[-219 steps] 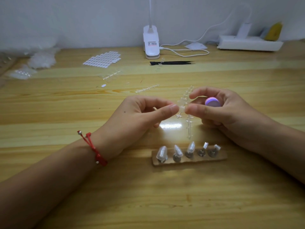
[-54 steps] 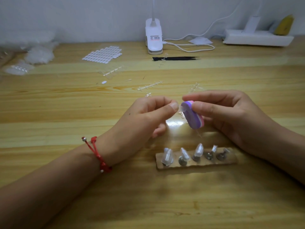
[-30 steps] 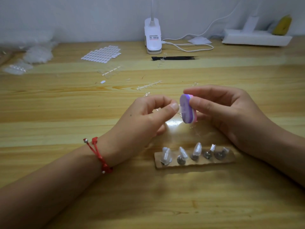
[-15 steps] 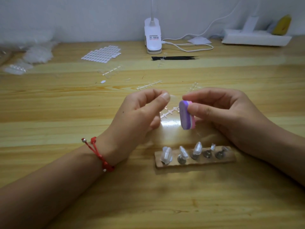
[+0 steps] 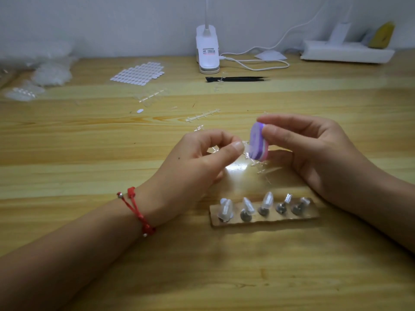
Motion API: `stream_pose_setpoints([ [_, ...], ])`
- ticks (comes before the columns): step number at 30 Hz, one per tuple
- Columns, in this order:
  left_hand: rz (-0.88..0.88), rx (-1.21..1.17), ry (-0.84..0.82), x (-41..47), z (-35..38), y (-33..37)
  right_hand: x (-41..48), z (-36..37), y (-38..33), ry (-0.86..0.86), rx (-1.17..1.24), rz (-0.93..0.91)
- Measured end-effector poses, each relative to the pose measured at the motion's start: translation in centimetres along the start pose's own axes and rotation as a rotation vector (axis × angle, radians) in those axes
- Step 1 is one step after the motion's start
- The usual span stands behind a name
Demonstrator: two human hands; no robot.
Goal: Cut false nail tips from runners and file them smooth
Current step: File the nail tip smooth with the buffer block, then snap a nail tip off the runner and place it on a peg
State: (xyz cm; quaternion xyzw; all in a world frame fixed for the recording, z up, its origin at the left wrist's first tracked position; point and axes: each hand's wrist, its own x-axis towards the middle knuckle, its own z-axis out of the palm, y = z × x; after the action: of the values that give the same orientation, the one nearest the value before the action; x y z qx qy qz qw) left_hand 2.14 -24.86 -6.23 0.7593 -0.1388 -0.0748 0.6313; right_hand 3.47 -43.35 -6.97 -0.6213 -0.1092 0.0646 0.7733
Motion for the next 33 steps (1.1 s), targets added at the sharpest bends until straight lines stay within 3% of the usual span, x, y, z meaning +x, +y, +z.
stream_pose_setpoints([
  [5, -0.017, -0.021, 0.033, 0.12, -0.26, -0.04, -0.25, 0.23, -0.16, -0.073, -0.101, 0.032],
  [15, 0.028, 0.02, -0.081, 0.0, -0.13, -0.2, -0.1, 0.0, 0.05, -0.028, -0.103, 0.013],
  [19, 0.006, -0.03, -0.043, 0.13, -0.4, -0.32, -0.19, 0.02, 0.05, -0.081, -0.156, 0.017],
  [22, 0.037, 0.06, -0.096, 0.05, -0.09, -0.38, -0.08, -0.13, 0.16, -0.034, -0.155, -0.006],
  [27, 0.033, 0.037, -0.035, 0.16, -0.19, -0.25, -0.22, 0.05, 0.06, -0.062, -0.189, -0.004],
  [31, 0.087, 0.111, -0.132, -0.25, 0.22, -0.12, 0.17, 0.18, -0.14, 0.051, -0.056, -0.016],
  [33, 0.07, 0.085, -0.084, -0.14, 0.06, -0.17, 0.25, 0.07, -0.6, 0.072, 0.012, 0.009],
])
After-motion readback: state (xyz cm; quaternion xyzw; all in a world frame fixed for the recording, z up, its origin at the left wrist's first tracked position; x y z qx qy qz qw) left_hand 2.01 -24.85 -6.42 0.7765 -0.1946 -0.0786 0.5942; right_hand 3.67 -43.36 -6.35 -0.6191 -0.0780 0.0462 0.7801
